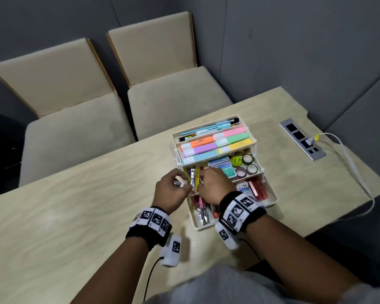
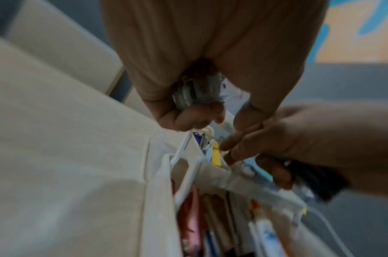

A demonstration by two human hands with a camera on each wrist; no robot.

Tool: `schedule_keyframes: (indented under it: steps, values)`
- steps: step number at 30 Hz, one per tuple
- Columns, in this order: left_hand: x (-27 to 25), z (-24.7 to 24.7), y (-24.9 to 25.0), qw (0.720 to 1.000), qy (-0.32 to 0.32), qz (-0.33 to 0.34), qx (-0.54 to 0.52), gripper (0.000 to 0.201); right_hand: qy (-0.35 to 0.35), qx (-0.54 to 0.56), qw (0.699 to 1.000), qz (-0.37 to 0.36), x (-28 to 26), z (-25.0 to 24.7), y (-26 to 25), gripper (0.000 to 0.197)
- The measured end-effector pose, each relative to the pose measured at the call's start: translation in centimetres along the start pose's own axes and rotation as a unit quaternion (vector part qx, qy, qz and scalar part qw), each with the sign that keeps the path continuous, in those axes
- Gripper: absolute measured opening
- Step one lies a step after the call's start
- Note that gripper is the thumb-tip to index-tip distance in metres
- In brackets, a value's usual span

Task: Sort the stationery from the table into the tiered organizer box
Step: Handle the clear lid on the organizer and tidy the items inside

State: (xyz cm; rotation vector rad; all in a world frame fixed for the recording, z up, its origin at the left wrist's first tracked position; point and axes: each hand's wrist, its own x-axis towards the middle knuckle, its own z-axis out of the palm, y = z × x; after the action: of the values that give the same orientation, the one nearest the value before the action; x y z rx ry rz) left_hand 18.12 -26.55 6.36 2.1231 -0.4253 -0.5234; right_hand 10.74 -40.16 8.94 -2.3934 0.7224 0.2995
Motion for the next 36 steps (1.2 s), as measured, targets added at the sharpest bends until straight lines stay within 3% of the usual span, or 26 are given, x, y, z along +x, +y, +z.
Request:
schedule_keyframes:
  steps: [2, 4, 7, 10, 13, 22, 30, 36]
  values:
    - [0.5, 0.2, -0.2, 0.989, -0.038, 0.073, 0.125, 0.035, -0.009, -0.081, 0.997, 0.002, 0.3, 0.7, -0.9, 0.021]
    - [1.0, 0.4, -0.7, 0.96, -0.106, 0.12, 0.228, 0.05, -0.009, -0.114, 0.993, 0.008, 0.5, 1.2, -1.4, 0.023]
    - [1.4, 0.5, -1.5, 0.934, -0.152, 0.121, 0.3, 0.052, 0.014, -0.112, 0.994, 0.017, 0.7, 2.0, -1.4, 0.021]
    - [1.3, 0.4, -1.7, 0.926, -0.149, 0.128, 0.322, 0.052, 0.036, -0.084, 0.995, 0.03, 0.8, 2.6, -1.2, 0.022]
    - [1.3, 0.4, -2.5, 0.927, -0.13, 0.126, 0.329, 0.054, 0.038, -0.077, 0.995, 0.051, 0.8, 2.7, -0.8, 0.027]
    - [0.8, 0.2, -2.4, 0.951, -0.111, 0.115, 0.264, 0.063, 0.019, -0.222, 0.975, 0.019, 1.6, 2.0, -1.4, 0.023]
    - [-0.3, 0.0, -2.9, 0.971, -0.073, 0.099, 0.204, 0.058, 0.027, -0.17, 0.985, 0.027, 3.4, 1.2, -1.8, 0.018]
    - [-0.7, 0.2, -2.8, 0.977, -0.045, 0.088, 0.188, 0.055, -0.005, -0.161, 0.986, 0.029, 4.2, 0.9, -1.7, 0.017]
